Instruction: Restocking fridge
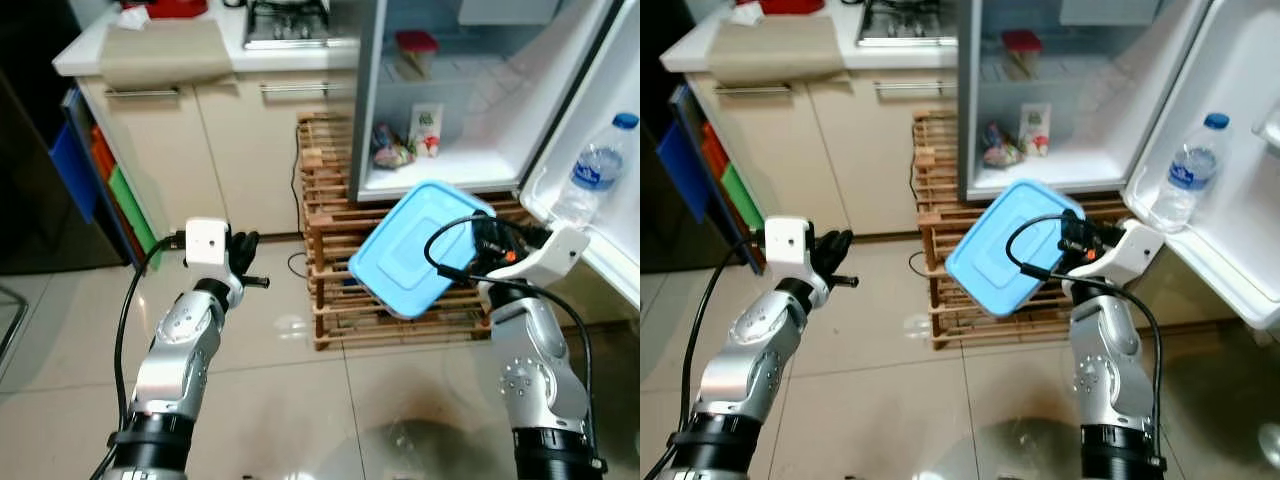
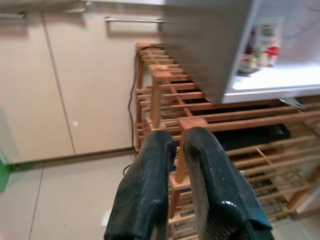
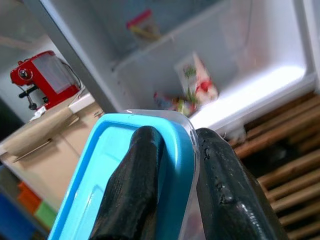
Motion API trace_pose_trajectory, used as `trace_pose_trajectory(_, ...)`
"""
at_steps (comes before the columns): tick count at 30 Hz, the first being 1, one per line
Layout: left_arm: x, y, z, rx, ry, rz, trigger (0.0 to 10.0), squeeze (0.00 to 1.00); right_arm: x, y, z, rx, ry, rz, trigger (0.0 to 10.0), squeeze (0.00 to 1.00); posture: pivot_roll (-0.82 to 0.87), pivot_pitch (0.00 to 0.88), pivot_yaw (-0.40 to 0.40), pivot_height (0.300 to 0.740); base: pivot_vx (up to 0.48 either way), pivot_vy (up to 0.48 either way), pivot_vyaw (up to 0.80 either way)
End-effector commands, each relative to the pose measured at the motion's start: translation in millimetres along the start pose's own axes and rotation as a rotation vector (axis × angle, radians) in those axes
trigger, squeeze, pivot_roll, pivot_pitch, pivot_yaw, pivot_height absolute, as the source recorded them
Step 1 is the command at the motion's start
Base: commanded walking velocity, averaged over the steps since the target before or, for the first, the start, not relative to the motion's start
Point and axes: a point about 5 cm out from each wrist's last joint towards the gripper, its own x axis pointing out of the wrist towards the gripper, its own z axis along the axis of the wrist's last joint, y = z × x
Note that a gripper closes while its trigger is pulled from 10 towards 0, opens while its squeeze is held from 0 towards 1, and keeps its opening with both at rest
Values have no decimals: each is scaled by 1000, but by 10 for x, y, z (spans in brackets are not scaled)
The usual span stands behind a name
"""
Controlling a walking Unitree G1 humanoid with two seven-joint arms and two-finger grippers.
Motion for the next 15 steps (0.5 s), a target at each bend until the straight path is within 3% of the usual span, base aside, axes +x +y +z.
trace_pose_trajectory(1,30,-120,108,27,-50,-62,10000,0,28,-46,57,57,-19,-23,0,0,-115,0,20,740,0,0,0)
trace_pose_trajectory(4,65,-176,249,24,-125,-112,10000,0,52,-127,123,99,-34,-74,0,0,-118,0,20,740,0,0,0)
trace_pose_trajectory(15,165,-280,464,72,-200,-188,10000,0,61,-168,210,127,-71,-100,0,0,-127,0,32,740,468,0,0)
